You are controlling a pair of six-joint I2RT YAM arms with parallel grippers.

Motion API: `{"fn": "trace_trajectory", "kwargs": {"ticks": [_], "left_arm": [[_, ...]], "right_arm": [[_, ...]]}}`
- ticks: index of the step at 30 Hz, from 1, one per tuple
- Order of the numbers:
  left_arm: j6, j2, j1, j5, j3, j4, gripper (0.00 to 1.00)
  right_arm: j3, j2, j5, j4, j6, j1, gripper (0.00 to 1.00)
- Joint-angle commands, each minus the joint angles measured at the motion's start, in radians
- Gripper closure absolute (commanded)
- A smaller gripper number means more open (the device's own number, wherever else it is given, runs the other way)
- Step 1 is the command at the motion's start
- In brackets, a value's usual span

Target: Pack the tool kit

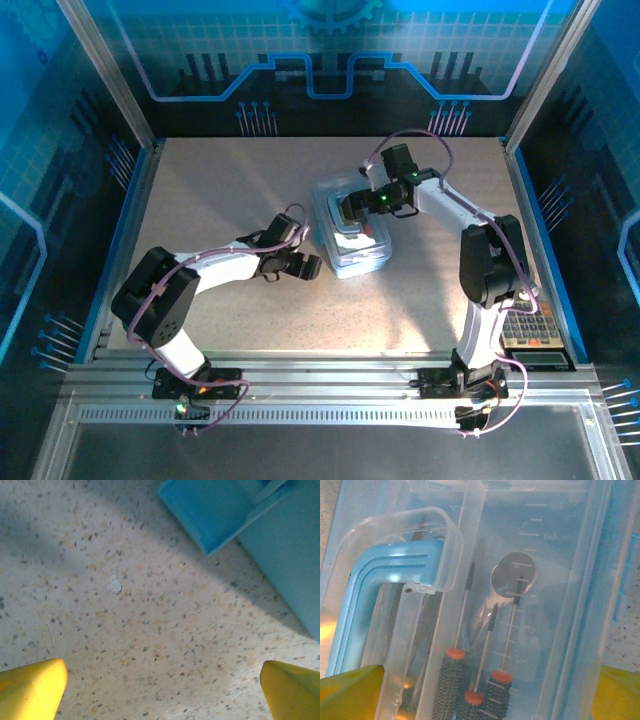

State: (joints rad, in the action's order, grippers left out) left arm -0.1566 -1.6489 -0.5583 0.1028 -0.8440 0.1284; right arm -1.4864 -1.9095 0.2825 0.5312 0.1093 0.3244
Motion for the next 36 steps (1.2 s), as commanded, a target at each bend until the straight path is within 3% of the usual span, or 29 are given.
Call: {"fn": "trace_trajectory", "kwargs": {"ticks": [1, 19, 36], "left_arm": [[0.005, 0.014, -0.017, 0.069, 0.057, -0.1, 0.01], [0.017, -0.057, -0.042, 0.187, 0.187, -0.428, 0.01], [-0.051, -0.114, -0.04, 0.376, 0.116, -0.357, 0.01]], "right_arm": [[-0.031, -0.082, 0.051, 0.119, -0.072, 0.029, 0.0], [-0.017, -0.105, 0.048, 0.194, -0.138, 0.103, 0.0], [-0.019, -0.094, 0.042, 0.204, -0.146, 0.101, 0.0]]}}
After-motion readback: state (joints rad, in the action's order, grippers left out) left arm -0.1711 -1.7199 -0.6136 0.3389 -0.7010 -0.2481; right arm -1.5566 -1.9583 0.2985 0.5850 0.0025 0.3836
